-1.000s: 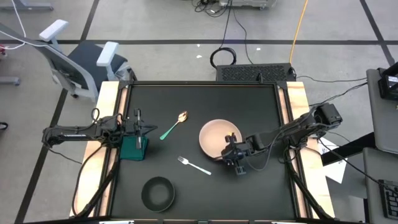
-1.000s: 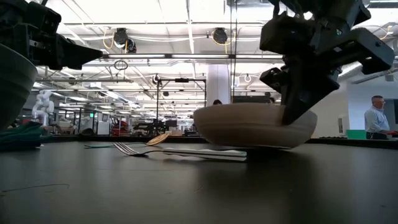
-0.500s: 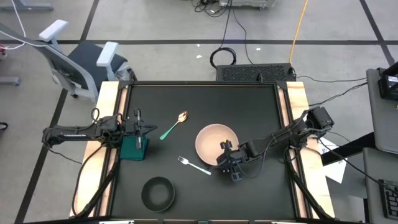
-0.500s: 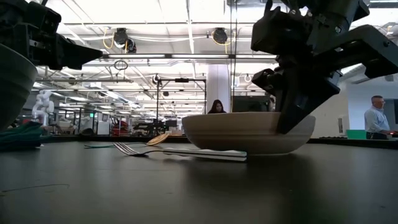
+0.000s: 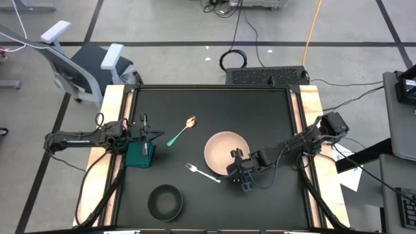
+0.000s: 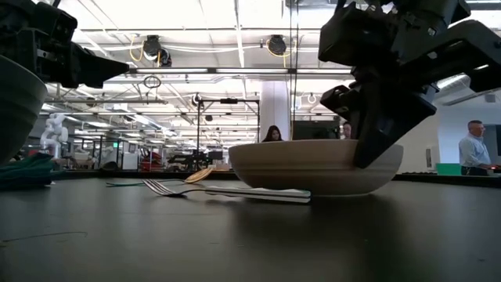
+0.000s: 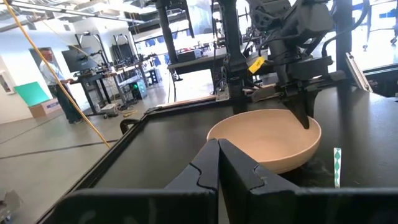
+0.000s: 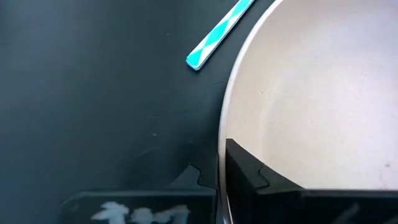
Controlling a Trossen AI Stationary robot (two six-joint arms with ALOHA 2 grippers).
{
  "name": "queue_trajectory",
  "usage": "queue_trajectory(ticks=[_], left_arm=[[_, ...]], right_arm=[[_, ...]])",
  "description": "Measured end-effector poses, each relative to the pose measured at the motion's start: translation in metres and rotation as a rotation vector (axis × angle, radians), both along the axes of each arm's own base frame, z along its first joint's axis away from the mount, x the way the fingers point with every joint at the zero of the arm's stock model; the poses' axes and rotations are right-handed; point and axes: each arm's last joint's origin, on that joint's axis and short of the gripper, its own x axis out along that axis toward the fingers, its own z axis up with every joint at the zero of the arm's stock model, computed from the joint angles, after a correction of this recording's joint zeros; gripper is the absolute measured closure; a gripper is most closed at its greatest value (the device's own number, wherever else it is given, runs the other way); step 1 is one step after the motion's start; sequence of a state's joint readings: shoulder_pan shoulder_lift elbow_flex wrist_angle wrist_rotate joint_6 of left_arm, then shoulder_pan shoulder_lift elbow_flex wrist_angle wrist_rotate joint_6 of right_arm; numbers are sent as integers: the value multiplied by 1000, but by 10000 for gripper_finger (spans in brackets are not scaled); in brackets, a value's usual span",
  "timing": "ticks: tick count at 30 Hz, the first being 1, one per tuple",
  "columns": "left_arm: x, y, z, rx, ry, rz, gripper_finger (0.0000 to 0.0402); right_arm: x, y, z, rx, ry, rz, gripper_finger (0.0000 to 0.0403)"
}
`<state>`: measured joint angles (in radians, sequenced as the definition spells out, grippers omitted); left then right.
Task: Set table place
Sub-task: Move the brown plate to the center of the table
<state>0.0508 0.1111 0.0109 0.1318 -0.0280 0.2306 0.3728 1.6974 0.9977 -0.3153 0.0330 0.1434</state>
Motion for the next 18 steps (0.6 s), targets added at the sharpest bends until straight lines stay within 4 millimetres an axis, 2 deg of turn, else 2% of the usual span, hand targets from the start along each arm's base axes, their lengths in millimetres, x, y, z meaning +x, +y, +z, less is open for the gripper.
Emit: queue_trajectory(ticks=[10, 18], left_arm=[[0, 0, 0, 0, 0, 0, 387], [0, 0, 0, 0, 0, 0, 387]], right_arm=[[-2, 5, 0, 11, 2, 18, 401], [1, 6, -1, 36, -27, 17, 368]])
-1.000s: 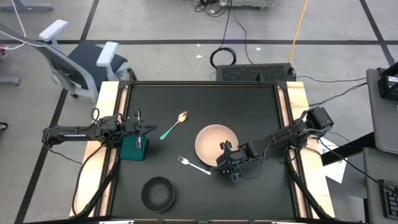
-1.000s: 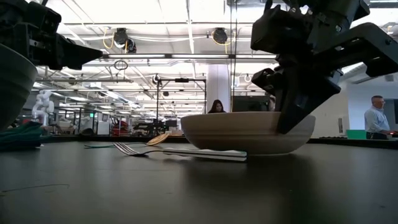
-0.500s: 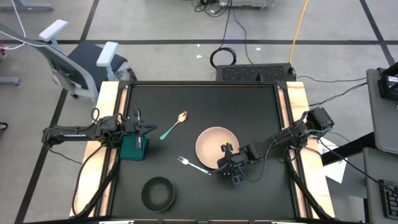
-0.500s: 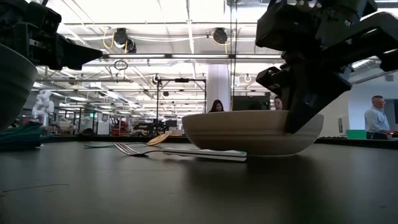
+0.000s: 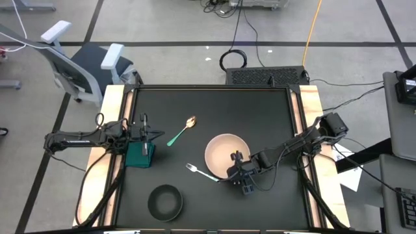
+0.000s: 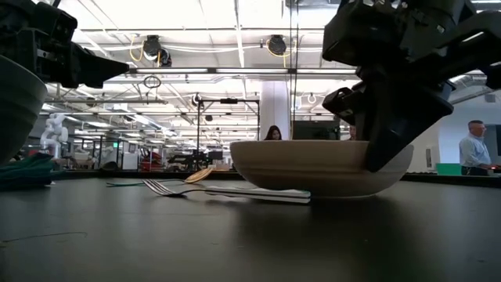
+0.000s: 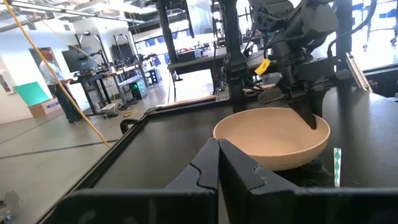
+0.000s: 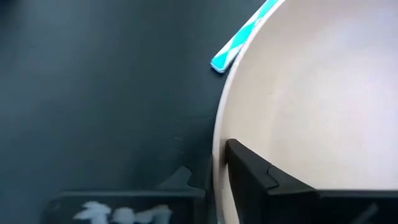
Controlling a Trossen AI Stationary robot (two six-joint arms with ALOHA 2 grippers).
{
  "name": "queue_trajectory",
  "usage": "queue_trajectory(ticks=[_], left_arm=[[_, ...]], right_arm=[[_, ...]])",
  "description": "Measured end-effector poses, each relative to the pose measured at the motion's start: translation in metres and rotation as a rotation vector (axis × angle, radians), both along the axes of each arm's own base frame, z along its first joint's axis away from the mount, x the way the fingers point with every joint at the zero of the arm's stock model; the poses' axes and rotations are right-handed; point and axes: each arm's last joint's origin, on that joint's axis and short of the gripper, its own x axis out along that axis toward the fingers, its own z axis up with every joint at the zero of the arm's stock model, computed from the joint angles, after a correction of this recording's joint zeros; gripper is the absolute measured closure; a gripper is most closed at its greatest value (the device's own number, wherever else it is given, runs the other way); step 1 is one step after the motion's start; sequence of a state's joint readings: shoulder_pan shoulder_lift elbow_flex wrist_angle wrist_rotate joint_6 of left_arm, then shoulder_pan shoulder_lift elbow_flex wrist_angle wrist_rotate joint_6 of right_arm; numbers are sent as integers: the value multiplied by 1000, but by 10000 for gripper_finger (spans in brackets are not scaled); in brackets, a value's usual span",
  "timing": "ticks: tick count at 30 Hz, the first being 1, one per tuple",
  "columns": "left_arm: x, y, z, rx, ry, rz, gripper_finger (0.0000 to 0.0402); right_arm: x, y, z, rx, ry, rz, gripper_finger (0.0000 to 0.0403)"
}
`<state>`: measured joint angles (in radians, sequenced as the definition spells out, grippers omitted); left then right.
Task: Set table place
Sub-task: Move the brown plate to the center of the table, then put the black bowl on top of the brown plate
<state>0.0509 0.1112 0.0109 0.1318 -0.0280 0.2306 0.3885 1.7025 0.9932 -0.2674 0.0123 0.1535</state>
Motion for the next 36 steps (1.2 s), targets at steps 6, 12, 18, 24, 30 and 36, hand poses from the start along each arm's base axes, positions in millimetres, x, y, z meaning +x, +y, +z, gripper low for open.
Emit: queue_trajectory(ticks=[6, 12, 18, 24, 30, 36], left_arm=[[0, 0, 0, 0, 0, 0, 387], [0, 0, 0, 0, 0, 0, 387], [0, 0, 0, 0, 0, 0, 387], [0, 0, 0, 0, 0, 0, 387], [0, 0, 0, 0, 0, 0, 387], [0, 0, 0, 0, 1, 0, 387]], right_arm=[[0, 0, 0, 1, 4, -6, 330], [0, 0, 0, -2, -5, -16, 298], [0, 0, 8, 6, -41, -11, 259], [-4, -4, 32, -2, -130, -9, 229], [-12, -8, 57, -35, -229, 33, 242], [-15, -14, 72, -121, -360, 28, 290]])
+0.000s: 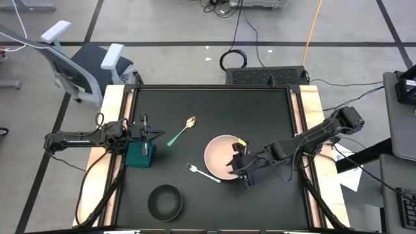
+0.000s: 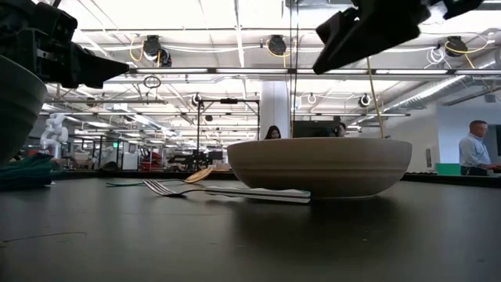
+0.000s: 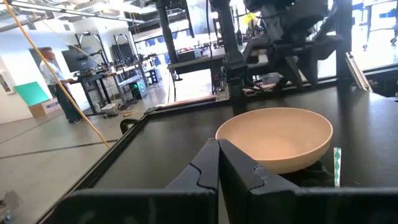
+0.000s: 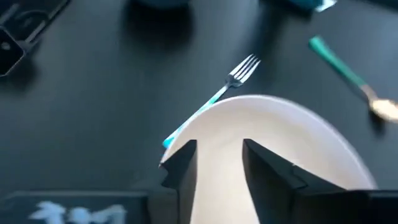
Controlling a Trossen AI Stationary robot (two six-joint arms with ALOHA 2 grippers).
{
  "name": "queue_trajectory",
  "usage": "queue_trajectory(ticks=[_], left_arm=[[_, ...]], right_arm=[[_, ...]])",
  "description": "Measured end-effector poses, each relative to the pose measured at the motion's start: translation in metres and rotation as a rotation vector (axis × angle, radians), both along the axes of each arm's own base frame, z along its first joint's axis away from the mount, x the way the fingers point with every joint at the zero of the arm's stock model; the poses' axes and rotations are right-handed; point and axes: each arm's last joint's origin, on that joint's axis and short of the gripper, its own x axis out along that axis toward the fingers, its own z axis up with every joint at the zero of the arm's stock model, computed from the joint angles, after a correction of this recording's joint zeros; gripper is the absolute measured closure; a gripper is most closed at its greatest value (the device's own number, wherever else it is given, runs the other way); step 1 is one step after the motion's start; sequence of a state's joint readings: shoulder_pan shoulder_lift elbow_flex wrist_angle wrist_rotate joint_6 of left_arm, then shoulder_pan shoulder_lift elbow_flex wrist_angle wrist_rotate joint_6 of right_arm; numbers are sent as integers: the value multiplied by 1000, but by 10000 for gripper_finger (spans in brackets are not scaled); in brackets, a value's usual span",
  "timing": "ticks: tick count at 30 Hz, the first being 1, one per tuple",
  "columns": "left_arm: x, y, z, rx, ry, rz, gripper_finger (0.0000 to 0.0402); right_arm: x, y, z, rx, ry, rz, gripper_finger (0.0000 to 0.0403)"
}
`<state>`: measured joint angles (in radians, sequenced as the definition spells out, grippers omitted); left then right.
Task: Set table place
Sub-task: Put the black bowl on top of the brown plate
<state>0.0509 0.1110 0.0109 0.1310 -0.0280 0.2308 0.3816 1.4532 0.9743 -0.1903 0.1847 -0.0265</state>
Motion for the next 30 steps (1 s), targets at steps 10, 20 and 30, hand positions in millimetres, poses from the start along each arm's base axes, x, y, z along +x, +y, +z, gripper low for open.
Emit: queue_trajectory(ticks=[10, 20, 30], left_arm=[[0, 0, 0, -34, -2, -1, 387], [0, 0, 0, -31, -2, -1, 387], [0, 0, 0, -30, 0, -1, 387]], right_arm=[[-12, -6, 1, -20, -85, 37, 395], [-36, -34, -7, 20, -304, -10, 402], [-81, -57, -22, 150, -561, 85, 402]])
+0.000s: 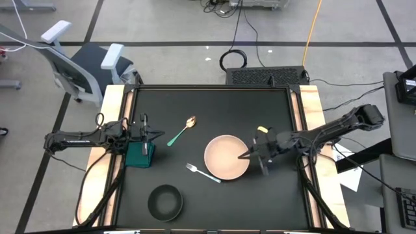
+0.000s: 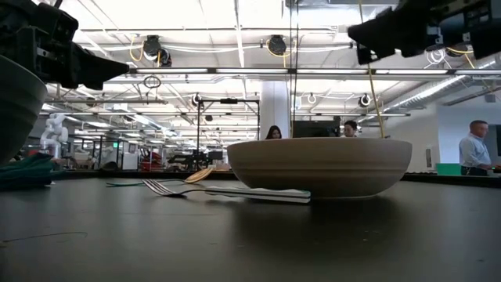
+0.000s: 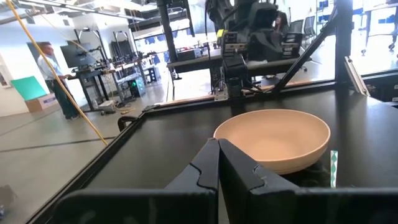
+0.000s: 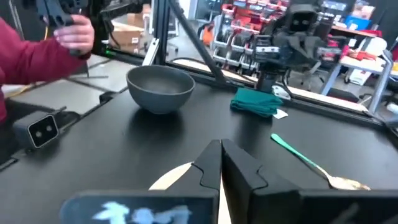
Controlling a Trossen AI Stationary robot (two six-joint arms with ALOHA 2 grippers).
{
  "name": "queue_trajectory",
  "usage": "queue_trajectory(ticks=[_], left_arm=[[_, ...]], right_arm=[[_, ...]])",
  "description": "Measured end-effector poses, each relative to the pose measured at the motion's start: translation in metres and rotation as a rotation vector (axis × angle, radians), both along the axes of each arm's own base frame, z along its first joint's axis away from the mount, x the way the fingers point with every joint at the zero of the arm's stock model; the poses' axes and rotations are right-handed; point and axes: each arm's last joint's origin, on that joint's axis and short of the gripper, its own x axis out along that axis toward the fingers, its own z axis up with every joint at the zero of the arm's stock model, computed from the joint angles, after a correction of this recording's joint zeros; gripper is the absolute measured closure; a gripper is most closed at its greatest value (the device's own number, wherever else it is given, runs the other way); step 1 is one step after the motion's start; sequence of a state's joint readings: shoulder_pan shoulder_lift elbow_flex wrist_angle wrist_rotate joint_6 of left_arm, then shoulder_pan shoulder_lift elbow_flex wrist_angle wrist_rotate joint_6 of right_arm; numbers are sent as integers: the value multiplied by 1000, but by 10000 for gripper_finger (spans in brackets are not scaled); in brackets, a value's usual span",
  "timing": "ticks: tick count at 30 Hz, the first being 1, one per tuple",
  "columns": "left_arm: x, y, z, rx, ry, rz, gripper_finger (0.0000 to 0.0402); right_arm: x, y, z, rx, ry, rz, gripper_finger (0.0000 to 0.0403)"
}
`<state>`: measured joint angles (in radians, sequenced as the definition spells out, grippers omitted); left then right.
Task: Set table place
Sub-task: Put the black bowl on top of the brown plate
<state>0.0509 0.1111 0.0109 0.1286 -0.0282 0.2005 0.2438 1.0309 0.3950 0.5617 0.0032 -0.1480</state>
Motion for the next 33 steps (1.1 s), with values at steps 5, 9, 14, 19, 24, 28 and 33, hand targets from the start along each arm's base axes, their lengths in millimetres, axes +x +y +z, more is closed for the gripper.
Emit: queue_trajectory(ticks=[5, 9, 14, 19, 24, 28, 33], left_arm=[[0, 0, 0, 0, 4, 0, 387], [0, 0, 0, 0, 5, 2, 387], [0, 1, 0, 1, 5, 21, 387], [0, 1, 0, 6, 6, 26, 387], [0, 1, 0, 6, 6, 26, 387], [0, 1, 0, 6, 5, 26, 387], [0, 1, 0, 5, 5, 26, 387]], right_arm=[[-21, -8, -4, 22, -50, -17, 403], [-39, -12, -3, 60, -177, -13, 403], [-51, -15, -10, 92, -179, -14, 403], [-56, -14, -18, 59, -146, 56, 403], [-62, -11, -19, 68, -164, 199, 403], [-65, -12, -21, 85, -165, 198, 403], [-71, -13, -31, 110, -152, 197, 403]])
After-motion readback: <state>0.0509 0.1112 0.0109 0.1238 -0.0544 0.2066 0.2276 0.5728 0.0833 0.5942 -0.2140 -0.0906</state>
